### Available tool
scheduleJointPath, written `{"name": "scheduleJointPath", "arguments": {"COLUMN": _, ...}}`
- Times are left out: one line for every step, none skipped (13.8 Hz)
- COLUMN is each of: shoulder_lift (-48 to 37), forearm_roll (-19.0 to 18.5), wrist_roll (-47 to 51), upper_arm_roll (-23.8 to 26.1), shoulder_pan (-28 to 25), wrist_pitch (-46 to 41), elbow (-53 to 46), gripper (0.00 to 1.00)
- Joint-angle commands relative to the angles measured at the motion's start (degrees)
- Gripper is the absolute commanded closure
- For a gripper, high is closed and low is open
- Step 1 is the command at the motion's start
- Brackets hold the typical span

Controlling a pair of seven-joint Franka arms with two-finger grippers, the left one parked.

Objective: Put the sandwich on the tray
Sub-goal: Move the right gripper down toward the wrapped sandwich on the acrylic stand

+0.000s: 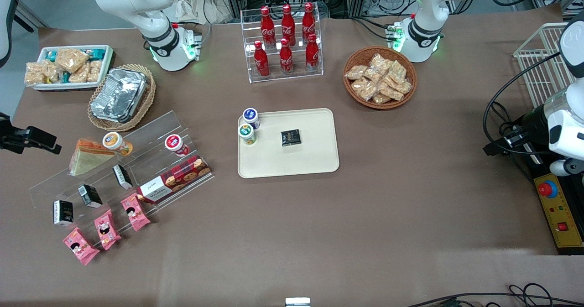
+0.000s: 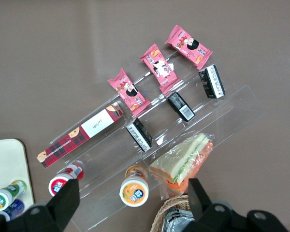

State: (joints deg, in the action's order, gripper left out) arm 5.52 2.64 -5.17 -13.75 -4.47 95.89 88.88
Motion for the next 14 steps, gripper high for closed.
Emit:
{"name": "scheduleJointPath", "arguments": {"shoulder_lift": 0.19, "forearm_roll": 0.43, "wrist_roll": 0.6, "upper_arm_roll": -0.14, "shoulder_pan": -0.02, "wrist_pitch": 0.61, "elbow": 0.06, "gripper": 0.0}}
{"name": "scheduleJointPath", "arguments": {"shoulder_lift": 0.19, "forearm_roll": 0.35, "wrist_roll": 0.51, "upper_arm_roll": -0.14, "shoulder_pan": -0.01, "wrist_pitch": 0.44, "elbow": -0.03, "gripper": 0.0}}
{"name": "scheduleJointPath", "arguments": {"shoulder_lift": 0.19, "forearm_roll": 0.17, "wrist_roll": 0.51, "upper_arm_roll": -0.14, "shoulder_pan": -0.1, "wrist_pitch": 0.26, "elbow": -0.03, "gripper": 0.0}}
{"name": "scheduleJointPath", "arguments": {"shoulder_lift": 0.19, "forearm_roll": -0.27, "wrist_roll": 0.51, "upper_arm_roll": -0.32, "shoulder_pan": -0.19, "wrist_pitch": 0.18, "elbow": -0.03, "gripper": 0.0}}
{"name": "scheduleJointPath", "arguments": {"shoulder_lift": 0.19, "forearm_roll": -1.84, "wrist_roll": 0.51, "upper_arm_roll": -0.23, "shoulder_pan": -0.02, "wrist_pitch": 0.26, "elbow": -0.03, "gripper": 0.0}}
{"name": "scheduleJointPath", "arguments": {"shoulder_lift": 0.28, "forearm_roll": -2.37, "wrist_roll": 0.51, "upper_arm_roll": -0.32, "shoulder_pan": 0.25, "wrist_pitch": 0.18, "elbow": -0.03, "gripper": 0.0}}
{"name": "scheduleJointPath", "arguments": {"shoulder_lift": 0.45, "forearm_roll": -2.21, "wrist_roll": 0.86, "upper_arm_roll": -0.58, "shoulder_pan": 0.68, "wrist_pitch": 0.0, "elbow": 0.15, "gripper": 0.0}}
{"name": "scheduleJointPath", "arguments": {"shoulder_lift": 0.45, "forearm_roll": -2.03, "wrist_roll": 2.69, "upper_arm_roll": -1.45, "shoulder_pan": 1.12, "wrist_pitch": 0.0, "elbow": 0.32, "gripper": 0.0}}
{"name": "scheduleJointPath", "arguments": {"shoulder_lift": 0.37, "forearm_roll": -1.68, "wrist_roll": 8.02, "upper_arm_roll": -2.76, "shoulder_pan": 1.39, "wrist_pitch": -0.26, "elbow": 0.5, "gripper": 0.0}}
{"name": "scheduleJointPath", "arguments": {"shoulder_lift": 0.28, "forearm_roll": -1.68, "wrist_roll": 13.38, "upper_arm_roll": -3.04, "shoulder_pan": 1.57, "wrist_pitch": -0.35, "elbow": 0.5, "gripper": 0.0}}
{"name": "scheduleJointPath", "arguments": {"shoulder_lift": 0.28, "forearm_roll": -1.68, "wrist_roll": 18.22, "upper_arm_roll": -3.65, "shoulder_pan": 2.09, "wrist_pitch": -0.35, "elbow": 0.5, "gripper": 0.0}}
{"name": "scheduleJointPath", "arguments": {"shoulder_lift": 0.28, "forearm_roll": -1.68, "wrist_roll": 22.7, "upper_arm_roll": -3.92, "shoulder_pan": 2.53, "wrist_pitch": -0.44, "elbow": 0.5, "gripper": 0.0}}
{"name": "scheduleJointPath", "arguments": {"shoulder_lift": 0.28, "forearm_roll": -1.68, "wrist_roll": 26.4, "upper_arm_roll": -4.36, "shoulder_pan": 2.8, "wrist_pitch": -1.14, "elbow": 0.5, "gripper": 0.0}}
{"name": "scheduleJointPath", "arguments": {"shoulder_lift": 0.28, "forearm_roll": -1.68, "wrist_roll": 31.4, "upper_arm_roll": -4.53, "shoulder_pan": 2.97, "wrist_pitch": -1.49, "elbow": 0.5, "gripper": 0.0}}
